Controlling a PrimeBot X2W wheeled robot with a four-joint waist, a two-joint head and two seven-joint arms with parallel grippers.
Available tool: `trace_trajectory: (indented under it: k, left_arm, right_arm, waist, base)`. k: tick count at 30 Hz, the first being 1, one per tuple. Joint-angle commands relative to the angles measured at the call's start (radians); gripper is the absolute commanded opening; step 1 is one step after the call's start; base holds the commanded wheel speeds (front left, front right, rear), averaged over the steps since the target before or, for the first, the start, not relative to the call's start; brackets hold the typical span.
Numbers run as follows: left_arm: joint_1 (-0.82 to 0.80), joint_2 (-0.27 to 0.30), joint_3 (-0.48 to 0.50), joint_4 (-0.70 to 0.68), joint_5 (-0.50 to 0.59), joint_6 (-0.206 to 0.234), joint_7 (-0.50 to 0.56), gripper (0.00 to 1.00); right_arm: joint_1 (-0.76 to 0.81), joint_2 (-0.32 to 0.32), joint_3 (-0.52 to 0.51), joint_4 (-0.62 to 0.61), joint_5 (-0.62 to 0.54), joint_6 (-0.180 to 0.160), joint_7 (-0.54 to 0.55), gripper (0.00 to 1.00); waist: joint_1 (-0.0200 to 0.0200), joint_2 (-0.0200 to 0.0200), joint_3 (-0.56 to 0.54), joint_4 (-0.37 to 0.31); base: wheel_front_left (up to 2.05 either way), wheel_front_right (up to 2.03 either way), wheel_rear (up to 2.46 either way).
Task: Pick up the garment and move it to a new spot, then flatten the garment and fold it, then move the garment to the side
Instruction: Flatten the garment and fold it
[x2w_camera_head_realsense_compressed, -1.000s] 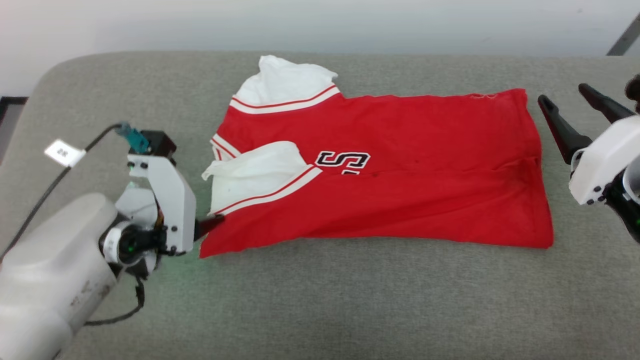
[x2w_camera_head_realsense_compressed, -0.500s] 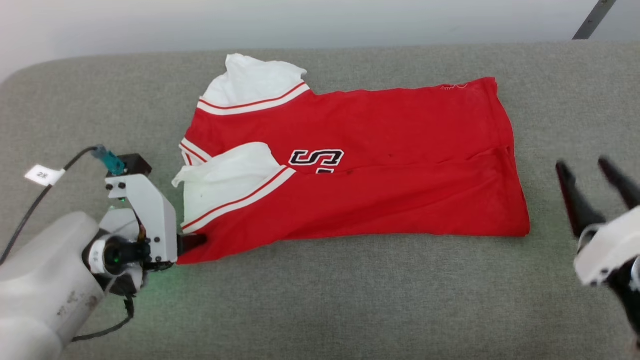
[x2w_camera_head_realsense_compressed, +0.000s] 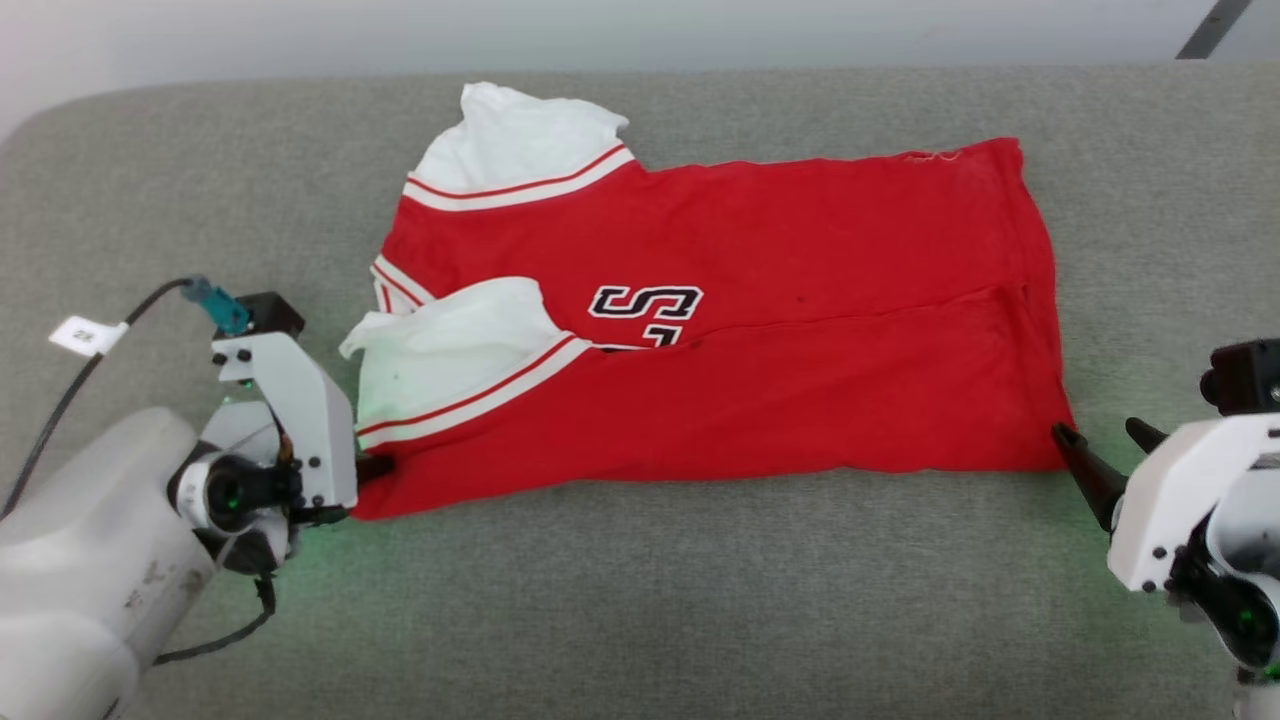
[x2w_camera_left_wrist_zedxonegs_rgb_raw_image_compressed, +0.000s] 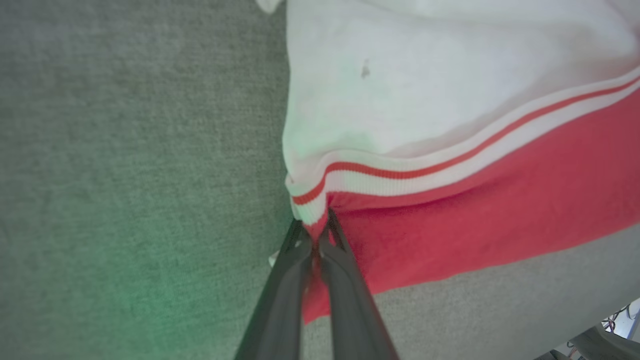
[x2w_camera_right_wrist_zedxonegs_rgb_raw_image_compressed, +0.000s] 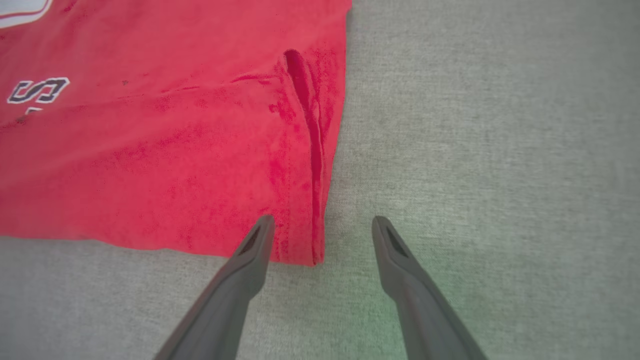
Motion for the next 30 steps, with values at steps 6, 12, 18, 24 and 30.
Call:
trace_trajectory:
  k: [6, 12, 18, 24, 30]
  left_arm:
    - [0.016, -0.077, -0.024, 0.037, 0.014, -0.026, -0.011, 0.0]
    - [-0.003, -0.097, -0.018, 0.075, 0.022, -0.052, -0.033, 0.0]
    - [-0.02, -0.089, -0.009, 0.104, 0.018, -0.068, -0.032, 0.0]
    - [-0.036, -0.059, -0.003, 0.095, 0.013, -0.051, -0.006, 0.0]
    - [-0.043, -0.026, -0.007, 0.041, 0.024, -0.023, 0.014, 0.0]
  right_arm:
    - [-0.1, 0.007, 0.018, 0.175, -0.021, -0.001, 0.055, 1.0]
    - [-0.145, -0.009, 0.066, 0.323, -0.018, -0.001, 0.079, 0.0]
    - [-0.17, -0.046, 0.092, 0.334, 0.007, -0.001, 0.082, 0.0]
    - [-0.165, -0.089, 0.104, 0.286, 0.035, -0.001, 0.1, 0.0]
    - [-0.133, -0.119, 0.11, 0.213, 0.05, -0.001, 0.146, 0.0]
  waist:
    - [0.0, 0.0, 0.006, 0.03]
    - [0.0, 0.0, 0.004, 0.047]
    - [0.0, 0.0, -0.012, 0.051]
    - [0.0, 0.0, -0.04, 0.052]
    - [0.0, 0.0, -0.059, 0.055]
  base:
    - [0.0, 0.0, 0.0]
    - [0.0, 0.0, 0.0]
    - [0.0, 0.0, 0.0]
    - [0.0, 0.0, 0.0]
    - [0.0, 0.0, 0.0]
